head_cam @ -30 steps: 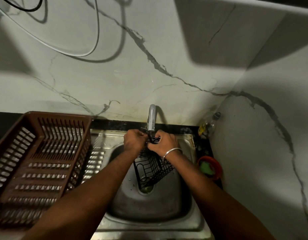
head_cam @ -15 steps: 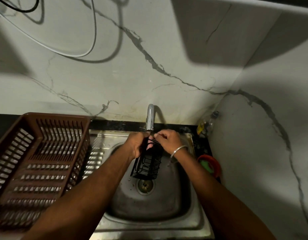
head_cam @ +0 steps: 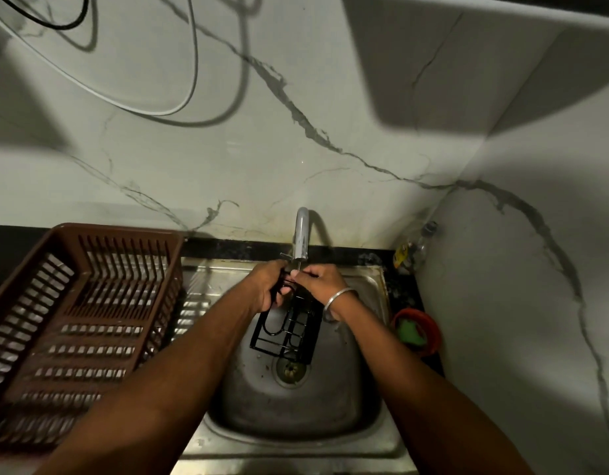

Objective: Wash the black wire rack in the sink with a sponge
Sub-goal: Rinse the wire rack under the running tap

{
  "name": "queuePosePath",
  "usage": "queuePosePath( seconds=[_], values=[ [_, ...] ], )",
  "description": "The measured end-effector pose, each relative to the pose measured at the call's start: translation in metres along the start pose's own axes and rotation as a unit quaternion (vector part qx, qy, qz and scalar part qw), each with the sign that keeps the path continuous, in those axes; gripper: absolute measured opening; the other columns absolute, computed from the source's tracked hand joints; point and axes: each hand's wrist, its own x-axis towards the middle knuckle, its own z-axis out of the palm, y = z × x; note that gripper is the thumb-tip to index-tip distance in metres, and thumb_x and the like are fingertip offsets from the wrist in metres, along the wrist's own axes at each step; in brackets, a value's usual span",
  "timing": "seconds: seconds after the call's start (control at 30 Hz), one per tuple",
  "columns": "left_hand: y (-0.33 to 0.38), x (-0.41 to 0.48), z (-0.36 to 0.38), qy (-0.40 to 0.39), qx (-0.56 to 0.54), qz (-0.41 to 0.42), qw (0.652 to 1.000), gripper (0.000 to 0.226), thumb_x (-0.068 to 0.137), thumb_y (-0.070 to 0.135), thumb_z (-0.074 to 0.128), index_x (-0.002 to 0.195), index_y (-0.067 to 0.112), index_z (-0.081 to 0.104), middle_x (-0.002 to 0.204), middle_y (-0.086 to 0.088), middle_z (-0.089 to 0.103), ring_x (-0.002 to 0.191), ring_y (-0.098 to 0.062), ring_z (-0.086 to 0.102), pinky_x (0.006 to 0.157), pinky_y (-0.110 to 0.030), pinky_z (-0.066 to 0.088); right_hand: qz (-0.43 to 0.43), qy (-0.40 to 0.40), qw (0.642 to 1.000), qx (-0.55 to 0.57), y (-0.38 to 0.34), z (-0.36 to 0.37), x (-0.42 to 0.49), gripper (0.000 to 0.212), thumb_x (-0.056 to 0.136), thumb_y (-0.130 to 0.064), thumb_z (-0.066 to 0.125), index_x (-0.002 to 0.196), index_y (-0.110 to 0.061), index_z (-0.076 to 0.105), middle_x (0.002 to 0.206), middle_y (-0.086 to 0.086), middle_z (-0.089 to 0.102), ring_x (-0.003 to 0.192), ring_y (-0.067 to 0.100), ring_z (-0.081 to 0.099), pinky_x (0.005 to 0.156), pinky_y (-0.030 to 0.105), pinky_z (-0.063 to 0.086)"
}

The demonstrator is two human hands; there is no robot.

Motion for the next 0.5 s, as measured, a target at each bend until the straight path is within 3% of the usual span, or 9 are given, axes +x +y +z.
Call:
queuePosePath(
  seconds=[0.07, 0.2, 0.27, 0.37, 0.5],
  values=[
    [0.001, -0.001, -0.001, -0.004, 0.013, -0.009, 1.0, 0.044, 0.109, 0.049, 0.05, 0.081, 0.019, 0.064, 0.061, 0.002, 0.056, 0.041, -0.008, 0.044, 0.039, -0.014, 0.027, 0.036, -0.019, 0.999, 0.018, -0.006, -0.003, 0.005, 0.023, 0.086, -0.036, 0.085, 0.088, -0.013, 0.08, 0.084, 0.005, 0.08, 0.076, 0.017, 0.074, 0.077, 0.036, 0.063],
    [0.001, 0.0, 0.002, 0.028, 0.021, 0.007, 0.999, 0.035, 0.11, 0.041, 0.052, 0.089, 0.017, 0.066, 0.06, 0.001, 0.061, 0.037, -0.007, 0.048, 0.037, -0.012, 0.028, 0.027, -0.001, 0.995, 0.098, -0.016, 0.006, 0.009, 0.003, 0.095, -0.017, 0.076, 0.097, -0.016, 0.078, 0.094, 0.006, 0.079, 0.091, 0.022, 0.075, 0.078, 0.028, 0.061],
    [0.001, 0.003, 0.0, 0.053, -0.01, 0.029, 0.998, 0.042, 0.113, 0.046, 0.048, 0.092, 0.013, 0.066, 0.058, -0.002, 0.062, 0.035, -0.008, 0.049, 0.036, -0.013, 0.031, 0.011, -0.022, 0.995, 0.1, -0.013, 0.015, 0.008, 0.01, 0.097, -0.013, 0.073, 0.105, -0.014, 0.079, 0.096, 0.002, 0.079, 0.092, 0.016, 0.074, 0.083, 0.024, 0.06],
    [0.0, 0.002, -0.002, 0.065, -0.02, 0.04, 0.997, 0.059, 0.109, 0.06, 0.045, 0.085, 0.009, 0.063, 0.051, -0.004, 0.06, 0.033, -0.009, 0.049, 0.036, -0.015, 0.035, -0.004, 0.008, 1.0, 0.025, -0.01, 0.024, 0.013, 0.011, 0.096, -0.013, 0.071, 0.096, -0.01, 0.082, 0.095, 0.009, 0.08, 0.09, 0.018, 0.073, 0.094, 0.04, 0.06],
    [-0.001, -0.001, -0.006, 0.048, -0.02, 0.042, 0.998, 0.063, 0.103, 0.067, 0.049, 0.09, 0.007, 0.063, 0.058, -0.006, 0.06, 0.035, -0.009, 0.048, 0.035, -0.016, 0.037, -0.011, 0.025, 0.999, -0.022, -0.009, 0.029, 0.015, 0.016, 0.093, -0.022, 0.074, 0.083, -0.013, 0.082, 0.073, -0.001, 0.072, 0.07, 0.012, 0.065, 0.074, 0.028, 0.054]
  ],
)
